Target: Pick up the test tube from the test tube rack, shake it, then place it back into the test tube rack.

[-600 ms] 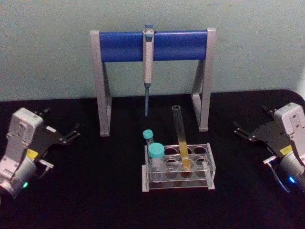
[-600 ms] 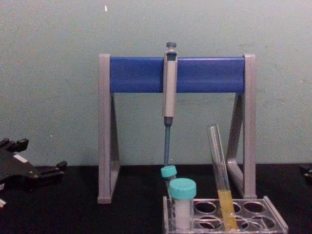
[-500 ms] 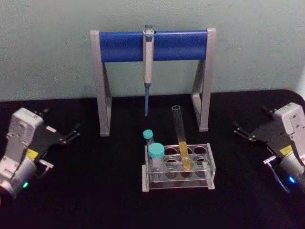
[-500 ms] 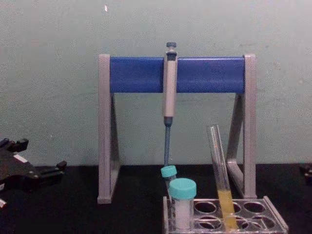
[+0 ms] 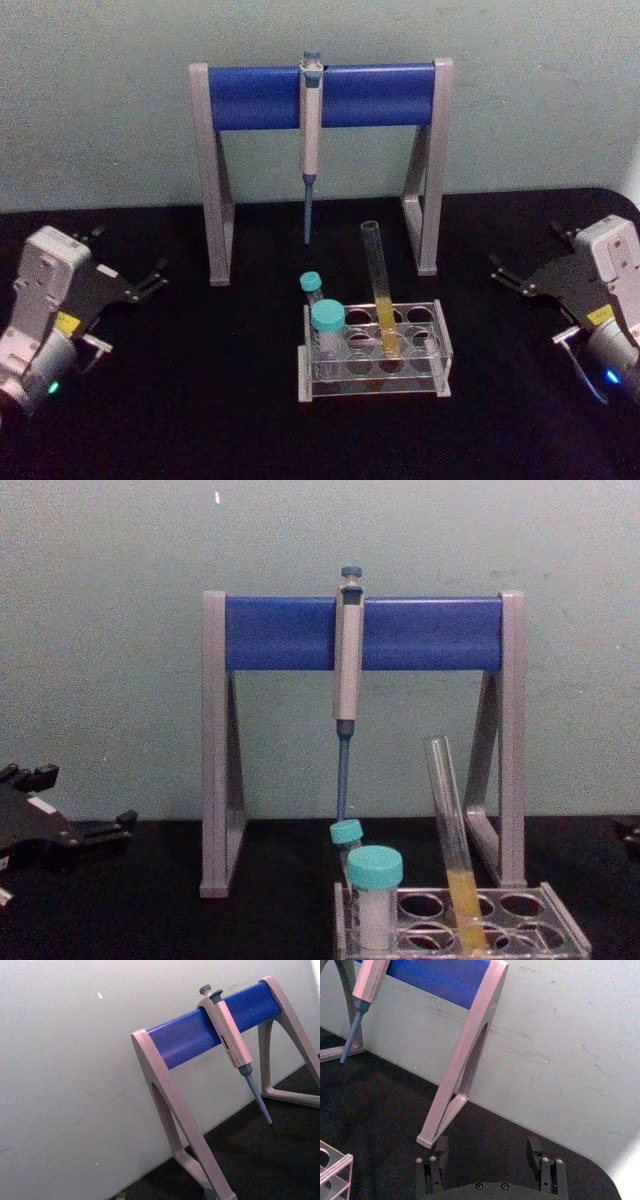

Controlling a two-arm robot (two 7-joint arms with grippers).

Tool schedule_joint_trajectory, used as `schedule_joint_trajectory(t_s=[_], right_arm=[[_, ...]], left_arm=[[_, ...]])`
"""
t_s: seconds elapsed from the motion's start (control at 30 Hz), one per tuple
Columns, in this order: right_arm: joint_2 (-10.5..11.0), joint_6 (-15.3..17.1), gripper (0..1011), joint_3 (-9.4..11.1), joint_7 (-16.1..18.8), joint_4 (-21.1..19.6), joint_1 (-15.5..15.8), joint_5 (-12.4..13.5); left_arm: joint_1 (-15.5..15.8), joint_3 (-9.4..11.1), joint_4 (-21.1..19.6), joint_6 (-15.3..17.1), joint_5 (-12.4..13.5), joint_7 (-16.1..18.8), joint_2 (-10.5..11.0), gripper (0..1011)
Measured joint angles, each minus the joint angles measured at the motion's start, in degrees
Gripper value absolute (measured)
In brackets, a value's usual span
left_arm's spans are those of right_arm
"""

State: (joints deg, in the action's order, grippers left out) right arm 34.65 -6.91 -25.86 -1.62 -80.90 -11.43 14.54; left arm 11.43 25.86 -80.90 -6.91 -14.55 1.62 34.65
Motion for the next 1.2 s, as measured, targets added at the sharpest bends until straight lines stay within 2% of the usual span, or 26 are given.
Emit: schedule_joint_trajectory(t_s=[1.03, 1.2], right_arm=[[-0.01, 0.0, 1000, 0.01, 0.0, 0.0, 0.0, 0.0], [-0.3, -0.27, 1000, 1.08, 0.44, -0.31, 0.39, -0.15]], left_arm=[[0.0, 0.0, 0.0, 0.0, 0.0, 0.0, 0.0, 1001], [0.0, 0.0, 0.0, 0.0, 0.0, 0.0, 0.0, 1001]])
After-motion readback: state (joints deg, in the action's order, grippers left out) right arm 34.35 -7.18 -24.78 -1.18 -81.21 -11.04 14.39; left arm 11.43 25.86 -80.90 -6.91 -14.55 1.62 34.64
